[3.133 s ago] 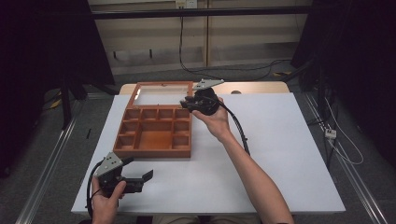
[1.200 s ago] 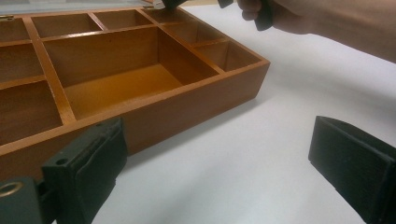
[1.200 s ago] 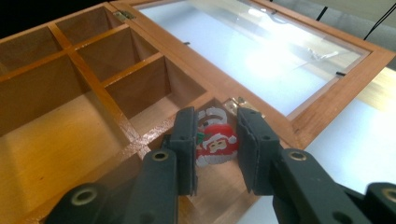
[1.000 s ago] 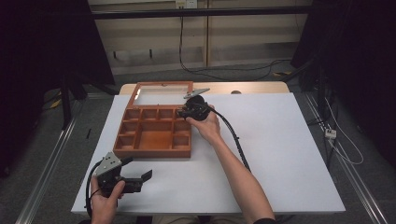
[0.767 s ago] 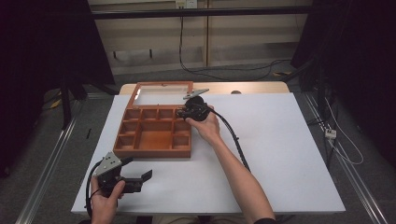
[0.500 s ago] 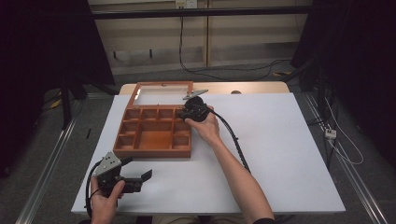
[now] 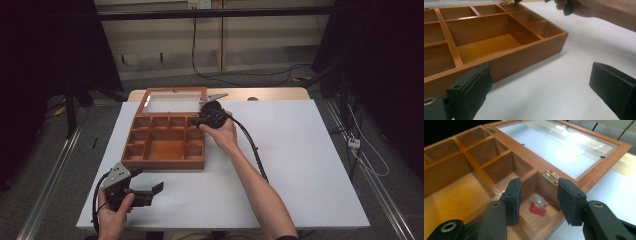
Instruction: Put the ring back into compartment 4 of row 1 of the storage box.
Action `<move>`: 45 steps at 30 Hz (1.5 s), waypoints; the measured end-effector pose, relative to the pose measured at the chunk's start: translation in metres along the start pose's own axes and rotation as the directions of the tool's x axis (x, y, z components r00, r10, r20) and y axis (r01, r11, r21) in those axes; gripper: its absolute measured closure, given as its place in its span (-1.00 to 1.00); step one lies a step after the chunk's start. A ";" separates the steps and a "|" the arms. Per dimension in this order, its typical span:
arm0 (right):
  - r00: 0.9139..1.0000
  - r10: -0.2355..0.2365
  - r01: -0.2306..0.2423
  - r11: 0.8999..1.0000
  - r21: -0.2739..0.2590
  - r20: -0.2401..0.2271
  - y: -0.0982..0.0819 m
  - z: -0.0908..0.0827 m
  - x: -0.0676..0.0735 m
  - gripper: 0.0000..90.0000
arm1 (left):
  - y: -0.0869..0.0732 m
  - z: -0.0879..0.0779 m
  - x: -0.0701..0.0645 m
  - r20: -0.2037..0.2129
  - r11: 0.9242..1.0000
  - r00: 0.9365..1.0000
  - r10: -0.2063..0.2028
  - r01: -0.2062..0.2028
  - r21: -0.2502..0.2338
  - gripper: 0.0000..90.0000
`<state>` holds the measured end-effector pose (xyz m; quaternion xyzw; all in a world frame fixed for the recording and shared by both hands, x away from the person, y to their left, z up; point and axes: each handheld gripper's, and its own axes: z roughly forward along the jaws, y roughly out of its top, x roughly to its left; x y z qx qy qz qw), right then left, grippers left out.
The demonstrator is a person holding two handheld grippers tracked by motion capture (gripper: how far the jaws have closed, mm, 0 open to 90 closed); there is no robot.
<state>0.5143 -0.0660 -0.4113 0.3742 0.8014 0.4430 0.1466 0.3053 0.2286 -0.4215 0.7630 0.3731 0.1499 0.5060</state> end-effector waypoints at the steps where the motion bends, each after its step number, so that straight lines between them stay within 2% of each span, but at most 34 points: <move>1: 1.000 0.000 0.000 1.000 -0.004 0.000 0.000 -0.002 0.000 0.16 | 0.000 0.000 0.000 -0.002 1.000 1.000 0.000 0.000 0.002 -0.90; 7: 1.000 0.005 -0.005 1.000 -0.019 -0.001 -0.002 -0.013 0.000 -0.07 | 0.001 0.003 0.001 -0.008 1.000 1.000 -0.004 0.005 0.009 -0.90; 10: 1.000 0.029 -0.029 0.999 -0.042 0.000 -0.006 -0.021 0.001 -0.24 | 0.000 0.004 0.001 -0.010 1.000 1.000 -0.006 0.006 0.012 -0.90; 12: 1.000 0.023 -0.022 0.999 -0.042 0.010 -0.009 -0.026 0.002 -0.31 | 0.000 0.004 0.001 -0.008 1.000 1.000 -0.006 0.006 0.013 -0.90; 16: 0.999 0.030 -0.029 0.998 -0.064 0.018 -0.012 -0.034 0.002 -0.40 | 0.000 0.004 0.001 -0.008 1.000 1.000 -0.004 0.004 0.008 -0.90; 19: 0.999 0.043 -0.043 0.997 -0.061 -0.006 -0.017 -0.044 0.004 -0.49 | 0.000 0.004 0.001 -0.006 1.000 1.000 -0.008 0.008 0.014 -0.90; 22: 0.999 0.034 -0.034 0.998 -0.060 -0.009 -0.022 -0.050 0.008 -0.54 | -0.001 0.002 0.001 -0.004 1.000 1.000 -0.009 0.009 0.011 -0.90; 24: 0.999 0.047 -0.047 0.997 -0.062 -0.016 -0.025 -0.054 0.009 -0.60 | -0.001 0.001 0.001 -0.005 1.000 1.000 -0.013 0.013 0.005 -0.90; 26: 0.999 0.050 -0.050 0.996 -0.067 -0.009 -0.028 -0.058 0.010 -0.63 | -0.001 0.000 0.001 -0.006 1.000 1.000 -0.008 0.008 0.002 -0.90; 28: 0.999 0.046 -0.046 0.998 -0.051 0.004 -0.031 -0.060 0.011 -0.79 | -0.001 -0.001 0.001 -0.007 1.000 1.000 -0.007 0.007 -0.002 -0.90; 30: 0.999 0.053 -0.053 0.998 -0.038 0.002 -0.032 -0.063 0.011 -0.85 | -0.001 -0.001 0.000 -0.008 1.000 1.000 -0.007 0.007 -0.002 -0.90; 33: 0.998 0.058 -0.057 0.996 -0.070 0.011 -0.035 -0.071 0.013 -0.86 | 0.000 0.000 0.000 -0.005 1.000 1.000 -0.004 0.004 -0.002 -0.90; 34: 0.998 0.050 -0.047 0.996 -0.079 0.035 -0.037 -0.077 0.015 -0.90 | 0.000 0.001 0.000 -0.007 1.000 1.000 -0.004 0.004 0.004 -0.90; 38: 0.996 0.042 -0.037 0.997 -0.071 0.073 -0.044 -0.087 0.014 -0.85 | 0.000 0.003 -0.001 -0.006 1.000 1.000 0.002 -0.002 0.005 -0.90; 40: 0.994 0.045 -0.039 0.997 -0.063 0.103 -0.047 -0.093 0.015 -0.84 | 0.000 0.003 -0.001 -0.003 1.000 1.000 0.003 -0.003 0.006 -0.90; 45: 0.986 0.009 -0.001 0.999 -0.047 0.168 -0.058 -0.109 0.019 -0.84 | 0.000 0.003 -0.001 -0.005 1.000 1.000 0.006 -0.006 0.007 -0.90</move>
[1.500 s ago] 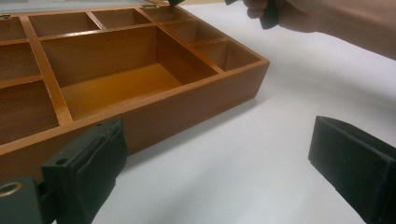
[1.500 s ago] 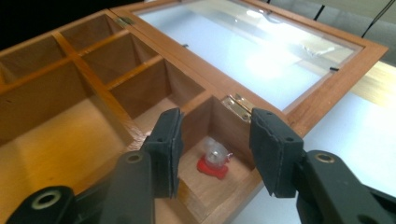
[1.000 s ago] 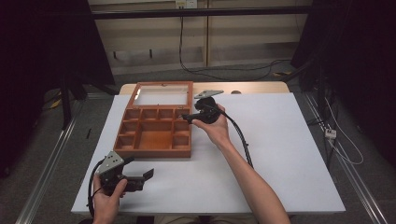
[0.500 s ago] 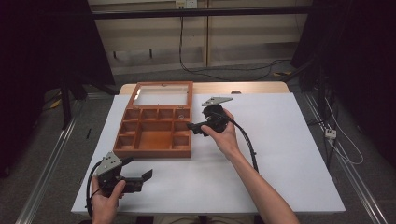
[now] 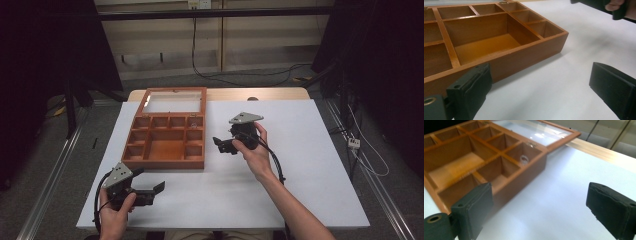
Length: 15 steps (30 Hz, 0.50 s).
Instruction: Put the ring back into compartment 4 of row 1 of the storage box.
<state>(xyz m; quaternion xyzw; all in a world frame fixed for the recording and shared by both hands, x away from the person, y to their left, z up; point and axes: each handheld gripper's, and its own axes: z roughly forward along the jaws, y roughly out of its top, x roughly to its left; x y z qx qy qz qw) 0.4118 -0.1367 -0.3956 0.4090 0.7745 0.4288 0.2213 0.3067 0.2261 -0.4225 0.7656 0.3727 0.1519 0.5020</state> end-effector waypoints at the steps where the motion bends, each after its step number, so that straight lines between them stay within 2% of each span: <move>1: 1.000 0.003 -0.003 1.000 -0.010 0.002 -0.002 -0.004 0.000 -0.84 | 0.000 0.000 0.000 0.000 1.000 1.000 -0.003 0.003 -0.001 -0.90; 5: 1.000 0.009 -0.009 1.000 -0.024 0.019 -0.006 -0.014 -0.001 -0.84 | 0.000 0.001 0.000 -0.002 1.000 1.000 -0.009 0.009 -0.001 -0.90; 7: 1.000 0.013 -0.012 0.999 -0.043 0.026 -0.010 -0.024 0.001 -0.84 | 0.000 0.001 0.000 -0.003 1.000 1.000 -0.005 0.006 0.003 -0.90; 10: 0.999 0.001 0.000 1.000 -0.030 0.041 -0.019 -0.033 0.004 -0.85 | 0.001 0.001 0.000 -0.017 1.000 1.000 0.007 -0.006 0.004 -0.90; 15: 0.998 0.014 -0.011 0.999 -0.040 0.060 -0.038 -0.049 0.003 -0.86 | 0.000 0.000 0.000 -0.010 1.000 1.000 -0.003 0.003 -0.001 -0.90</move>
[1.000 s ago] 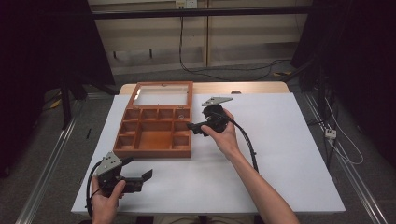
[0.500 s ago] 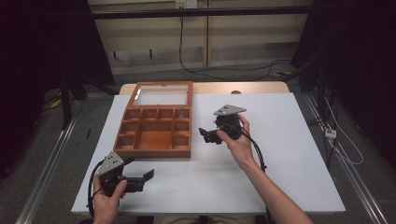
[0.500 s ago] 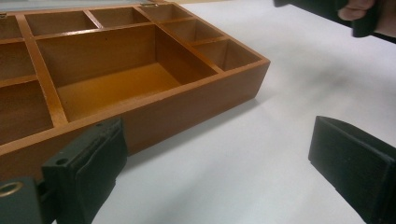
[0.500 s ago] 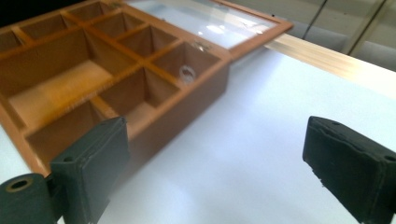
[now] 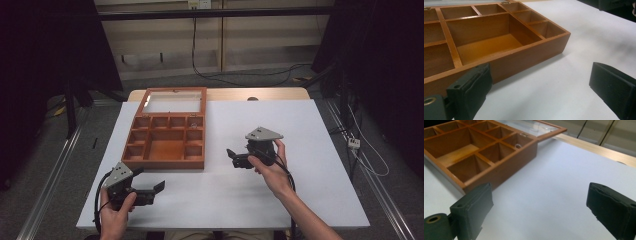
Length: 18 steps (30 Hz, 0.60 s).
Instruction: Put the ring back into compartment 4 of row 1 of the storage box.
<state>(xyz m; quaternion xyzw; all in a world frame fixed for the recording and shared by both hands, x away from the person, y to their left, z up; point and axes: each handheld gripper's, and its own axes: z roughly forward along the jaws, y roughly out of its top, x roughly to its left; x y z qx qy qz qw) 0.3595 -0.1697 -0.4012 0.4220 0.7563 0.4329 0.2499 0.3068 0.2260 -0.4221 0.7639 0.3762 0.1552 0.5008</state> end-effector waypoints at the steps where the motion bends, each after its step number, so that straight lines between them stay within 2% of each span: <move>1: 1.000 0.007 -0.007 1.000 -0.002 0.003 -0.004 -0.003 -0.001 -0.86 | 0.000 0.000 0.000 -0.001 1.000 1.000 -0.002 0.002 -0.001 -0.90; 6: 0.999 0.043 -0.043 0.999 -0.016 0.014 -0.022 -0.019 -0.007 -0.86 | 0.000 0.000 -0.001 0.002 1.000 1.000 -0.005 0.005 0.000 -0.90; 9: 0.999 0.049 -0.048 0.999 -0.019 0.021 -0.031 -0.027 -0.008 -0.86 | 0.000 0.000 -0.002 0.005 1.000 1.000 0.001 -0.001 0.001 -0.90; 13: 0.997 0.064 -0.063 0.998 -0.022 0.035 -0.038 -0.036 -0.010 -0.85 | 0.000 0.002 -0.003 0.009 1.000 1.000 -0.006 0.006 0.000 -0.90; 18: 0.996 0.062 -0.060 0.998 -0.025 0.058 -0.044 -0.048 -0.010 -0.85 | 0.000 0.000 -0.004 0.002 1.000 1.000 0.003 -0.003 -0.005 -0.90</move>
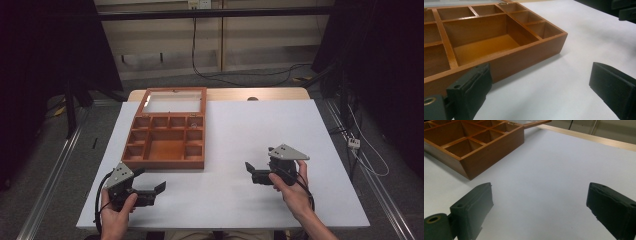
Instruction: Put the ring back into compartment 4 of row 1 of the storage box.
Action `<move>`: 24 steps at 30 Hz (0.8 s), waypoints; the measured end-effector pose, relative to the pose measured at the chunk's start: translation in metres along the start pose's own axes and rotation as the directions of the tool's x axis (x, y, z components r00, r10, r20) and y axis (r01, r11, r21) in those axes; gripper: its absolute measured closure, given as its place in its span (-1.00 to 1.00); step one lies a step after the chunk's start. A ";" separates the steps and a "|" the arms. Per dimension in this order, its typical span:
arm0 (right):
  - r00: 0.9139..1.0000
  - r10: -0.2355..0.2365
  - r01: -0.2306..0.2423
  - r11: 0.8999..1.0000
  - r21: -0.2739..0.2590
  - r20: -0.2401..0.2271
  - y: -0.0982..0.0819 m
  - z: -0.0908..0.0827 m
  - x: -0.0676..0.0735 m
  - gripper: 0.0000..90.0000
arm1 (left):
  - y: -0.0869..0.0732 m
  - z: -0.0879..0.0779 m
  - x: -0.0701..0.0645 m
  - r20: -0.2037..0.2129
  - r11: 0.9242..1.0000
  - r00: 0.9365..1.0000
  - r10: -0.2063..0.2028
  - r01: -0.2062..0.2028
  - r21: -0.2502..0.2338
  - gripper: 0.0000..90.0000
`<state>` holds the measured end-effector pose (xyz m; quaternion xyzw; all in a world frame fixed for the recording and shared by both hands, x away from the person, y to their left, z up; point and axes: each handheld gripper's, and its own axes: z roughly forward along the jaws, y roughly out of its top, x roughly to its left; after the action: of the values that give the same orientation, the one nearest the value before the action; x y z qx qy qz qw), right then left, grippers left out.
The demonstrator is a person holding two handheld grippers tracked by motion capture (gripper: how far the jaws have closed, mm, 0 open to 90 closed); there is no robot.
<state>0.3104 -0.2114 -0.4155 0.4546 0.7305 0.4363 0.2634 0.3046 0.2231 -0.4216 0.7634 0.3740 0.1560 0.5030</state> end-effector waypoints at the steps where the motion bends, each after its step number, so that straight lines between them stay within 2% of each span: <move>1: 1.000 0.000 0.000 1.000 0.001 0.005 -0.003 -0.002 -0.001 -0.85 | 0.000 0.000 0.000 -0.003 1.000 1.000 -0.002 0.002 0.000 -0.90; 4: 1.000 0.019 -0.019 1.000 0.012 0.016 -0.011 -0.009 -0.006 -0.85 | 0.000 0.001 0.001 0.000 1.000 1.000 -0.016 0.016 -0.001 -0.90; 7: 0.999 0.032 -0.032 0.999 0.014 0.036 -0.019 -0.016 -0.012 -0.85 | 0.000 0.001 0.001 -0.004 1.000 1.000 -0.012 0.012 0.001 -0.90; 11: 0.997 0.028 -0.030 0.999 0.027 0.066 -0.027 -0.025 -0.019 -0.86 | 0.000 0.000 0.001 -0.010 1.000 1.000 -0.012 0.012 -0.004 -0.90; 15: 0.995 0.048 -0.049 0.999 0.010 0.085 -0.035 -0.031 -0.025 -0.85 | 0.000 0.001 0.000 -0.012 1.000 1.000 -0.021 0.021 -0.001 -0.90; 18: 0.992 0.040 -0.040 0.999 -0.009 0.118 -0.043 -0.032 -0.026 -0.85 | 0.000 0.000 -0.001 -0.013 1.000 1.000 -0.020 0.020 -0.004 -0.90; 24: 0.991 0.074 -0.074 0.997 -0.007 0.114 -0.049 -0.032 -0.030 -0.85 | 0.000 0.001 -0.002 -0.013 1.000 1.000 -0.022 0.022 -0.002 -0.90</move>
<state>0.2780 -0.2610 -0.4437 0.5053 0.6961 0.4201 0.2891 0.3040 0.2214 -0.4218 0.7576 0.3857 0.1558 0.5030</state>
